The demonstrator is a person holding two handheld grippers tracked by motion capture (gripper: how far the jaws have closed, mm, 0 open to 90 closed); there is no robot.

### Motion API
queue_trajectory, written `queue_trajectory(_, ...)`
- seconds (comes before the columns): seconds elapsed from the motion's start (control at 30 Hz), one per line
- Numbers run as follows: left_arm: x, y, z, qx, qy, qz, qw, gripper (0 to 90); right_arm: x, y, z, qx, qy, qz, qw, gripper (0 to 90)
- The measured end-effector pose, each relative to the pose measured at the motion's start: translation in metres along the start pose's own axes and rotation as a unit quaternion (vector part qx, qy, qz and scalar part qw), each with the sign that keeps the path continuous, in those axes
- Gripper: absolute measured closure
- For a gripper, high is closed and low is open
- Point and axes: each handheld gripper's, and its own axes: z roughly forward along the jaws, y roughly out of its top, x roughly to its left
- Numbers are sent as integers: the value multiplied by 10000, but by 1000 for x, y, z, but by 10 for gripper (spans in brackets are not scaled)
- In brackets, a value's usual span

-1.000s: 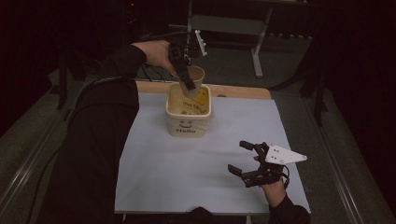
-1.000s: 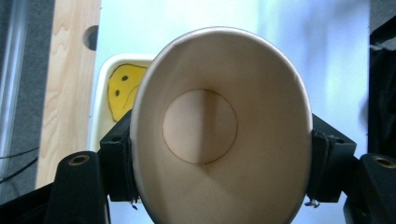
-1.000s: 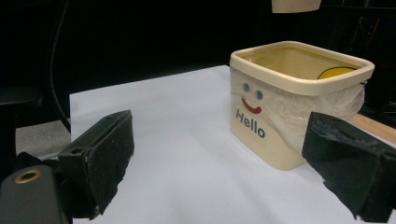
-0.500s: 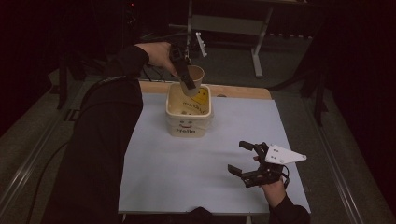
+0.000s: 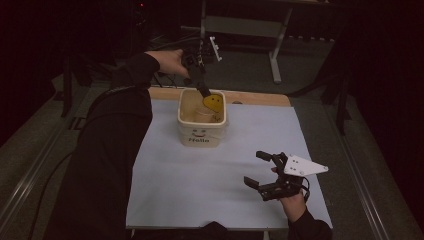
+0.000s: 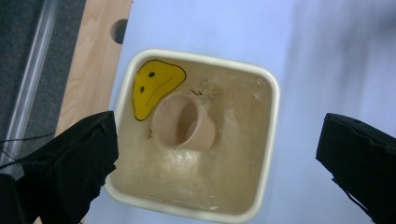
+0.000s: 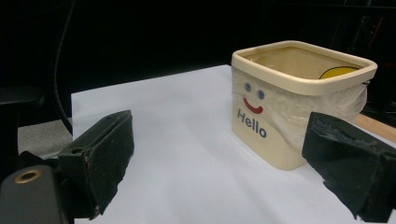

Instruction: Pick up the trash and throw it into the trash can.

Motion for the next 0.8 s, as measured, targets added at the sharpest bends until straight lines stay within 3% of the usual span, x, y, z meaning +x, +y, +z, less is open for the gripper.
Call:
queue_trajectory(0.37,-11,-8,-5,-208,-49,-98,9997,3,0,0,1,2,-4,-9,10000,90)
queue_trajectory(0.8,-34,-44,-30,-614,-14,-292,9977,3,3,3,2,-3,-21,-76,10000,90)
